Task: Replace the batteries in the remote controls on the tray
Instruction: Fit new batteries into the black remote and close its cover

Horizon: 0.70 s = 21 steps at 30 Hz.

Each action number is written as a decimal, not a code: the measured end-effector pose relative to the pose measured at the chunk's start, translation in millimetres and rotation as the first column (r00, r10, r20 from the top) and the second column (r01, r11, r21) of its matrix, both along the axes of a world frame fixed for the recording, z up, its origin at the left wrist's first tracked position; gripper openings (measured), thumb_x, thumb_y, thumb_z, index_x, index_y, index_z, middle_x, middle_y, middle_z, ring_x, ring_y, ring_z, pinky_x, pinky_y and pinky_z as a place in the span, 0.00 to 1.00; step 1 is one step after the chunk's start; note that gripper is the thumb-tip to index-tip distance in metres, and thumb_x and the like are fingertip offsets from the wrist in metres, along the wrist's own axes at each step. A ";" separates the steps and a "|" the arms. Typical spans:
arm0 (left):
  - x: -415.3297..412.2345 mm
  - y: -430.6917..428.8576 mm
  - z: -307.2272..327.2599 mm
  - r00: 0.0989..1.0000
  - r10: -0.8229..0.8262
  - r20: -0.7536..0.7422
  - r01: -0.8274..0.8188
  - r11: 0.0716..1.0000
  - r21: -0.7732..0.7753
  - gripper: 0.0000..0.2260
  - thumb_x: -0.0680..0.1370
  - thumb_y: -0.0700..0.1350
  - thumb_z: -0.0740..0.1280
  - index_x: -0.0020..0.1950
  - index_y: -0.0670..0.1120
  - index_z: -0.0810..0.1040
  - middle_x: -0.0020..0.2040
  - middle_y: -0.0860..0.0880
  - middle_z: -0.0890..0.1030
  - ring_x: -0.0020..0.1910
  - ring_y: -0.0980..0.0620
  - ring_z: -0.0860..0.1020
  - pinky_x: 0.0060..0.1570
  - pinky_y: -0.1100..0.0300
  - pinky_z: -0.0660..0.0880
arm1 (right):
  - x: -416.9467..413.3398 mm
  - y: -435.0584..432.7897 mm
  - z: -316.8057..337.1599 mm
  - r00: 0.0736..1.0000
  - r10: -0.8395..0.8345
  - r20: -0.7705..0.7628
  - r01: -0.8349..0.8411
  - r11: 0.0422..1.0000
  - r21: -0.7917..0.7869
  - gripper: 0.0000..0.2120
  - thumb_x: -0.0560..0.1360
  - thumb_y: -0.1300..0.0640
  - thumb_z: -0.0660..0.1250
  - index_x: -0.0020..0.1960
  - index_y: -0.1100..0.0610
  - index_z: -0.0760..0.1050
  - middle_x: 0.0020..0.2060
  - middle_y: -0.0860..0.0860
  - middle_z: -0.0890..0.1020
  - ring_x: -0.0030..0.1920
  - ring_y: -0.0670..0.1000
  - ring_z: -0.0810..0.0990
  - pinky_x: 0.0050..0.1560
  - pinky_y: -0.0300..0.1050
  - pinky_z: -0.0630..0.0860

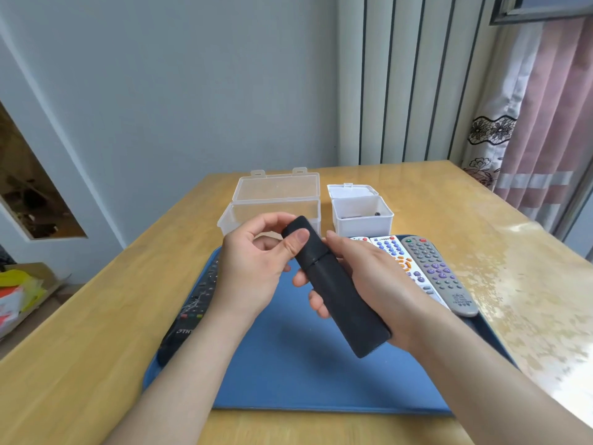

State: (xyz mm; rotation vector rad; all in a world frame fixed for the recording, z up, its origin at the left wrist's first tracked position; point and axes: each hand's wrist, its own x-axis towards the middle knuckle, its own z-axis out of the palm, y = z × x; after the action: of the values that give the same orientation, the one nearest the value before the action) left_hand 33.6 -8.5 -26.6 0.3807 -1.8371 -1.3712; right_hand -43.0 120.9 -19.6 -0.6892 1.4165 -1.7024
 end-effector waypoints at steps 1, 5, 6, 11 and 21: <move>-0.3 0.4 -0.1 1.000 -0.009 0.006 0.009 1.000 -0.001 0.06 0.74 0.39 0.72 0.48 0.48 0.80 0.35 0.57 0.82 0.30 0.57 0.77 0.32 0.65 0.74 | 0.4 0.4 0.3 1.000 -0.003 -0.007 0.003 1.000 -0.011 0.19 0.83 0.49 0.55 0.56 0.62 0.77 0.41 0.61 0.84 0.29 0.56 0.77 0.33 0.46 0.76; -1.8 1.7 -1.9 0.999 -0.032 0.026 0.032 0.999 0.001 0.06 0.74 0.41 0.73 0.48 0.50 0.79 0.39 0.52 0.84 0.33 0.54 0.79 0.36 0.61 0.77 | 2.8 1.2 0.3 0.999 -0.029 -0.041 0.028 0.999 -0.036 0.18 0.84 0.51 0.54 0.53 0.62 0.78 0.38 0.61 0.83 0.27 0.56 0.77 0.30 0.45 0.75; -1.9 1.6 -2.8 0.999 -0.036 0.028 0.035 0.999 0.008 0.06 0.74 0.42 0.73 0.48 0.50 0.79 0.41 0.49 0.84 0.35 0.52 0.79 0.39 0.59 0.77 | 3.0 0.7 0.2 0.998 -0.036 -0.043 0.035 0.999 -0.041 0.18 0.84 0.51 0.54 0.52 0.62 0.78 0.38 0.61 0.83 0.26 0.56 0.76 0.29 0.44 0.75; -1.7 5.4 -4.6 0.996 -0.070 0.054 0.071 0.997 -0.023 0.07 0.74 0.42 0.73 0.50 0.51 0.79 0.39 0.46 0.81 0.31 0.54 0.77 0.41 0.59 0.76 | 6.2 -1.7 -0.8 0.995 -0.098 -0.020 0.097 0.994 -0.050 0.19 0.84 0.51 0.54 0.49 0.63 0.78 0.35 0.60 0.82 0.23 0.56 0.75 0.26 0.42 0.73; -1.2 9.6 0.4 0.983 -0.182 0.021 0.177 0.975 0.131 0.13 0.75 0.37 0.70 0.58 0.48 0.79 0.41 0.51 0.83 0.36 0.56 0.78 0.42 0.66 0.74 | -5.1 -0.3 -2.0 0.989 0.030 0.148 -0.037 0.998 0.047 0.24 0.81 0.42 0.55 0.52 0.62 0.79 0.36 0.61 0.81 0.28 0.57 0.78 0.30 0.44 0.77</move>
State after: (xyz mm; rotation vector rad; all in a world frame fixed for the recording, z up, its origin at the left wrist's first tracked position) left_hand 32.3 1.1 -26.2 0.3106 -1.8518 -1.6210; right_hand -48.1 120.5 -21.7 -0.5456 1.3319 -1.6512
